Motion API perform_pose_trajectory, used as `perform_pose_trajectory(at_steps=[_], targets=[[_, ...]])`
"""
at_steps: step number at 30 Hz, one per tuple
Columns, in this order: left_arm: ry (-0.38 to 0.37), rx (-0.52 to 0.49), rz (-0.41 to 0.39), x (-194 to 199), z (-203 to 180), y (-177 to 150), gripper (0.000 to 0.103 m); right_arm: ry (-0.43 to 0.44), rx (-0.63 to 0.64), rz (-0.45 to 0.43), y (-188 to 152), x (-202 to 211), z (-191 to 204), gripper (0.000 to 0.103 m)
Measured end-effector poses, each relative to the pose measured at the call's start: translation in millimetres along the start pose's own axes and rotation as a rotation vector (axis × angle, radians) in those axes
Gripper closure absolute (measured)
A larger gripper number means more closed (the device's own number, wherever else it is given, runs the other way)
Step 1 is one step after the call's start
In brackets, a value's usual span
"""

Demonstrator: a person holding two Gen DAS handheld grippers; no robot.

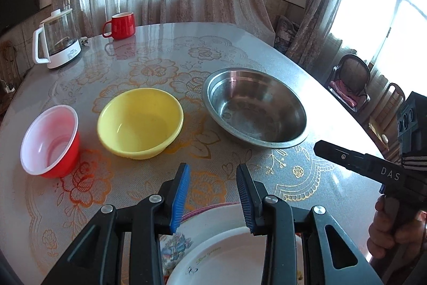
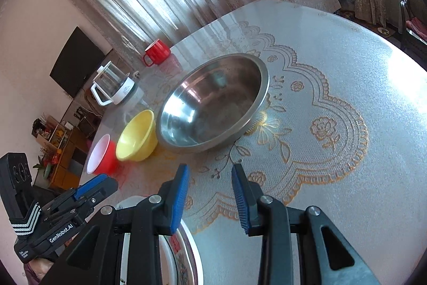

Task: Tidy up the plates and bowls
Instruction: 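Open both grippers and move them to the steel bowl rim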

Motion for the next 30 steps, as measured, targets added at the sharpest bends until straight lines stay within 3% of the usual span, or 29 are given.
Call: perform_pose_trajectory(at_steps=[13,19,22,30], targets=[[-0.075,0.071,0.095,-58,-13,36,0.066,-0.054,-0.059,-0.046,42,-18,-35,0.070],[-0.102,0.111,0.119,-75,-14,44,0.071,-0.084,-0.033,-0.040,49,-30,-41,0.084],[-0.094,0.112,0.121,-76,-17,45,0.080,-0.078,-0.031,-0.047,50,-31,-45,0.086],[-0.160,0.098,0.135,-52,-23,25,0.079,-0.078,-0.056,-0.033,44,-18,-50,0.087]])
Point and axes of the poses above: each gripper's, at about its wrist camera, not at the fingertips, and x roughly against the way its jaws point, z to its left, y to its top, the point moved 3 cm from there along -x, roughly the way its jaws point, and after that the axes turned 12 degrees about y, right-handed, at the moved point
